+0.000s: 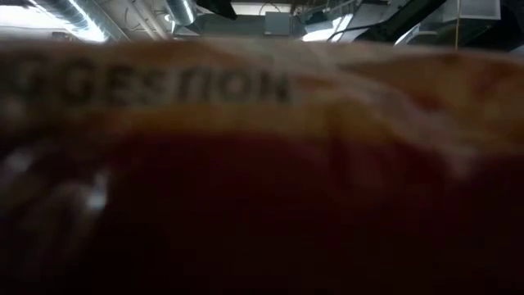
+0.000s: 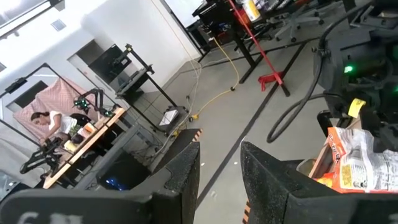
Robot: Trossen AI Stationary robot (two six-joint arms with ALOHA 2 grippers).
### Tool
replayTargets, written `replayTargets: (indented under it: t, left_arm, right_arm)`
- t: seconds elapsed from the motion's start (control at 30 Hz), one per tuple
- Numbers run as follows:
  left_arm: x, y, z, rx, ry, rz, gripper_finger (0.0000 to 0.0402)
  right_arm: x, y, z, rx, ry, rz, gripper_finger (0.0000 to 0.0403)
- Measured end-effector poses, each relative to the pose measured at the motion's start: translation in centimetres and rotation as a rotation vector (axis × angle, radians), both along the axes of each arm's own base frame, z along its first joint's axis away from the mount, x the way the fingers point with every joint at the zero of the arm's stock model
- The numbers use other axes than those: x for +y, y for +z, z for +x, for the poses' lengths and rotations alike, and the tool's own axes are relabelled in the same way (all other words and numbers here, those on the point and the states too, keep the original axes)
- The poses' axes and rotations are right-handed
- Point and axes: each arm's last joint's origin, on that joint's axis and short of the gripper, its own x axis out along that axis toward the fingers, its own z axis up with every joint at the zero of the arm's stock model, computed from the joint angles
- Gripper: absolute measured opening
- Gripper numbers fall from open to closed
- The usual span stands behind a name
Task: Sort Maruchan noodles
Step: Stack the orange noodle pack on top of the orange noodle pack
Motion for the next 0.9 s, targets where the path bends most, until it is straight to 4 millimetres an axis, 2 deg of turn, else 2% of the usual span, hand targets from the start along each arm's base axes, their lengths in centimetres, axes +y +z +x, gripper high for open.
replayTargets:
  t: [0.27, 0.47, 0.67, 0.9]
  left_arm:
    - [0.0, 0.0, 0.0, 0.001, 0.000, 0.001, 0.0110]
    - [0.0, 0.0, 0.0, 0.002, 0.001, 0.002, 0.0110]
    - [0.0, 0.0, 0.0, 0.002, 0.002, 0.002, 0.0110]
    - [0.0, -0.1, 0.0, 0.010, 0.002, -0.001, 0.0110]
  right_arm:
    - [0.2, 0.6, -0.3, 0.000, 0.003, -0.011, 0.0018]
    - [0.8, 1.1, 0.2, 0.044, 0.009, -0.063, 0.0010]
    - [3.0, 4.3, 2.2, 0.148, 0.056, -0.332, 0.0002]
    - [5.6, 4.7, 4.5, 0.339, 0.069, -0.633, 0.0001]
